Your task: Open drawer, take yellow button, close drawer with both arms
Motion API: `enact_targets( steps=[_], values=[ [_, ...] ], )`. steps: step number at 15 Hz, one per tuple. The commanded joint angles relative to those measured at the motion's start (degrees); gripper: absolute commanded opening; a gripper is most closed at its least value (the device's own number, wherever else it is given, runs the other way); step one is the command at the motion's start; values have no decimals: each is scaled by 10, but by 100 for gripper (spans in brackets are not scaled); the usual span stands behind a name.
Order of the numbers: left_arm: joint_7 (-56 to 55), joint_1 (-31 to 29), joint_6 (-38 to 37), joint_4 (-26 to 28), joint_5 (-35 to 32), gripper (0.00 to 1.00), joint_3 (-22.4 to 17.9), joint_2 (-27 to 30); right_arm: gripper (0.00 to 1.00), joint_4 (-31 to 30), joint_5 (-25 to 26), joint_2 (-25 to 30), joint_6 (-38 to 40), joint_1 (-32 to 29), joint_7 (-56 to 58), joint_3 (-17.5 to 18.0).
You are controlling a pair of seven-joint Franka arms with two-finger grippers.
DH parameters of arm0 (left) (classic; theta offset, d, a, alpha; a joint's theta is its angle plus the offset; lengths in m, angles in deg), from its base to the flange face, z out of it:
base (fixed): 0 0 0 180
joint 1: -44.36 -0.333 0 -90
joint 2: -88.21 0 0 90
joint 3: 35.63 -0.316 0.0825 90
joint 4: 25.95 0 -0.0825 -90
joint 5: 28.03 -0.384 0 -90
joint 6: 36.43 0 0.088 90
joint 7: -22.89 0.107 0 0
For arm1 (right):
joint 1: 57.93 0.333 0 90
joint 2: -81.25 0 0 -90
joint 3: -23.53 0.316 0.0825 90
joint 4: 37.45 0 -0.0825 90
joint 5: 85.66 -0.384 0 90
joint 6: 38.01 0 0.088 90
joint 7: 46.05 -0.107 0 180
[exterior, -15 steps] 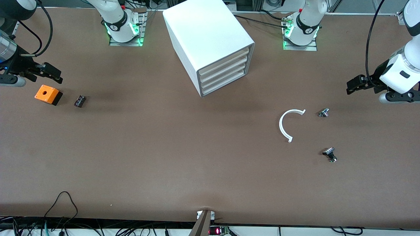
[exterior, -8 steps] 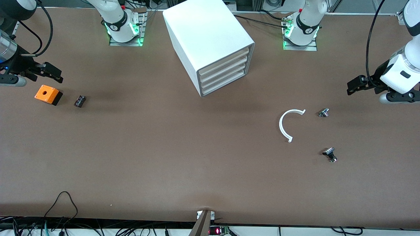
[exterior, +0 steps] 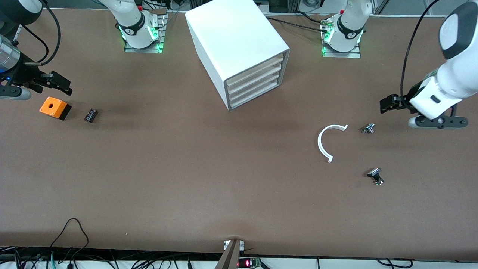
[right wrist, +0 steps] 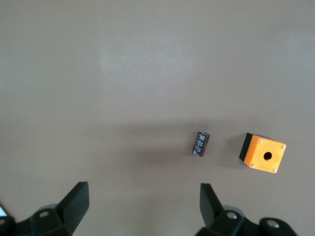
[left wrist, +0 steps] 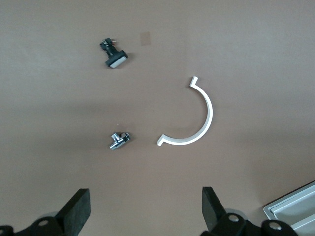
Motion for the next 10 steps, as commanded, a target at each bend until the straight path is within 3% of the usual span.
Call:
enact_targets(
  steps=[1,7,10],
  values=[
    [11,3,-15,-16,-15,100,7,-4,100,11,-11,-5,4,-2,10,-1],
    [11,7,-45,-16,22,100,10,-7,100,53,-12,-39,-2,1,7,2],
    [3,26,-67,-15,46,100,45,-24,100,73,-13,-68,-2,-2,4,-1]
  ],
)
